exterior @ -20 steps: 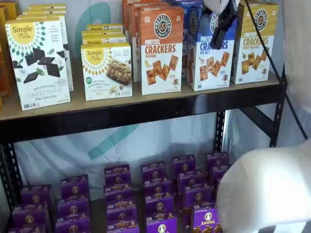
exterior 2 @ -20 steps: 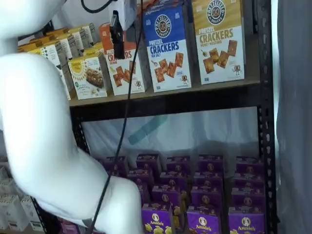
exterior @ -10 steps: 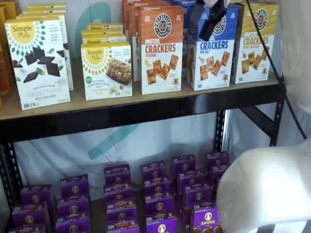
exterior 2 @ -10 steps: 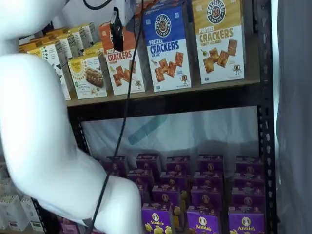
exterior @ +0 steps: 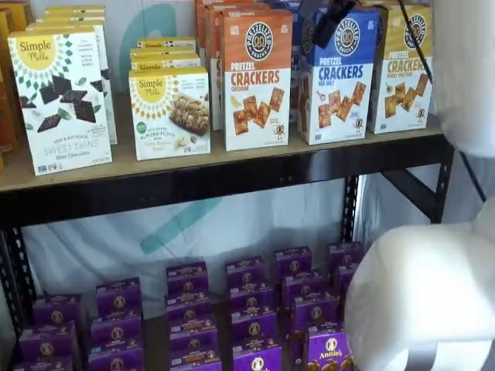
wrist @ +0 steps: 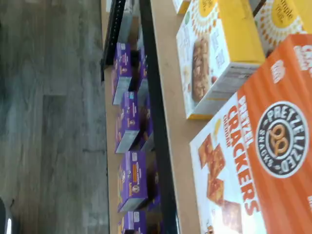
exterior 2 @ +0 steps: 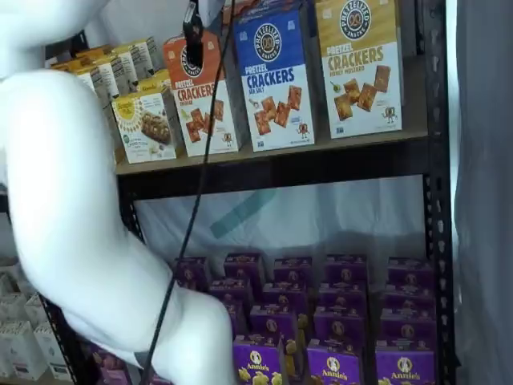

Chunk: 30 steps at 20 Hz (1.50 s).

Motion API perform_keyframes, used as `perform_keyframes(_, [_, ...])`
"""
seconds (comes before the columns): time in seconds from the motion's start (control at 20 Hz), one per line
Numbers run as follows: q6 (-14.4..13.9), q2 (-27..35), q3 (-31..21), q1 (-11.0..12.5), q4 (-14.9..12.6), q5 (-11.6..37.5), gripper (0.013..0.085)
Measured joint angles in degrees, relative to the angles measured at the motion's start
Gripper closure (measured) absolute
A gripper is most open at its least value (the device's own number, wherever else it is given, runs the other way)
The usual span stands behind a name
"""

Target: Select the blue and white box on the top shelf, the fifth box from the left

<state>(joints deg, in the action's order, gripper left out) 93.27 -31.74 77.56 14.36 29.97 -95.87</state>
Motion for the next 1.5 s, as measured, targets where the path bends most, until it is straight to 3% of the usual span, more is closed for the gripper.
perform_keyframes(0.35, [-0.1,2.2,2.4,0.4,1.1,1.4,0.013])
perform_keyframes(1.1, [1.6,8.9,9.6,2.4,0.9,0.1,0.013])
perform_keyframes(1.35, [2.0,14.1,16.2,3.4,0.5,-6.7,0.013])
perform_keyframes(1.5, [1.9,15.2,17.7,4.1,1.4,-8.2,0.013])
